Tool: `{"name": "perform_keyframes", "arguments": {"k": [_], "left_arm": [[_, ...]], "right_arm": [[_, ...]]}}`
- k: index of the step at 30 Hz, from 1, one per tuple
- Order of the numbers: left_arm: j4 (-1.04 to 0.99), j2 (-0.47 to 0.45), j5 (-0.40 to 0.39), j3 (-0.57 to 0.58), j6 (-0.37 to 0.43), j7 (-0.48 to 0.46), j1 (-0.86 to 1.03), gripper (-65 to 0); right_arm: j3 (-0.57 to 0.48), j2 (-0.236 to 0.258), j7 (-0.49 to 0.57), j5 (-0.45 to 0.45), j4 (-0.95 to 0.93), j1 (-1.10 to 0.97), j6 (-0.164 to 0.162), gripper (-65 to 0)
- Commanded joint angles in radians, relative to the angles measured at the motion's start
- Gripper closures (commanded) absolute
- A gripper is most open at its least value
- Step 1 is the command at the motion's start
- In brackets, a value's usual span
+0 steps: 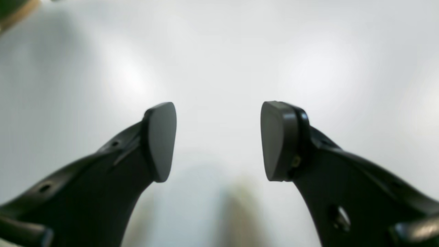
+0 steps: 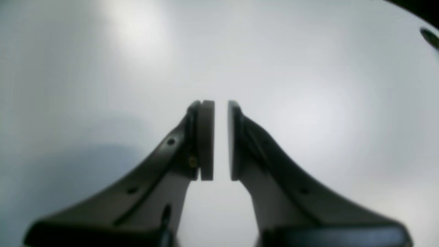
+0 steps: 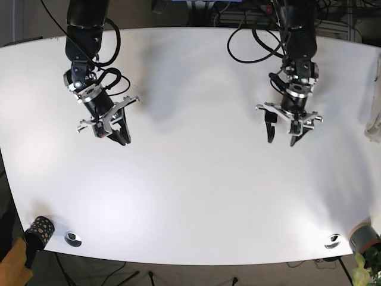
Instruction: Fold the T-shirt properly
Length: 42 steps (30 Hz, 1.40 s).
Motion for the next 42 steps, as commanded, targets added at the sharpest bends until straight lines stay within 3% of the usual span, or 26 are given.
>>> {"name": "perform_keyframes", "arguments": {"k": [1,7,14,21,27,35,42], "left_arm": [[0.059,0.026,-0.009,-0.004,0.011,-0.035,0.025,-35.7],[0.2,0.119,-0.009,0.012,0.011,-0.034,0.208,-35.4],[0.358,0.123,-0.01,0.114,0.011,-0.034,0.467,-35.3],[0.451,0.123,-0.015,0.139,0.011,-0.034,0.685,-35.1],[0.507,0.123,-0.021,0.137,0.011,-0.034,0.824,-35.1],[0.51,0.123,-0.213,0.131,0.011,-0.034,1.013,-35.0],[0.378,0.123,-0.233,0.11,0.011,-0.034,1.07,-34.7]], "right_arm": [[0.009,0.026,0.047,0.034,0.009,-0.011,-0.028,-5.9],[0.03,0.056,0.046,0.156,0.038,-0.13,-0.03,-5.9],[0.053,0.066,0.018,0.236,0.145,-0.317,-0.028,-6.2],[0.11,0.085,-0.034,0.337,0.243,-0.512,-0.027,-6.0],[0.139,0.085,-0.058,0.359,0.345,-0.693,-0.027,-6.0],[0.138,0.083,-0.06,0.359,0.375,-0.918,-0.027,-5.9],[0.107,0.086,-0.077,0.353,0.309,-1.033,-0.027,-5.9]]}}
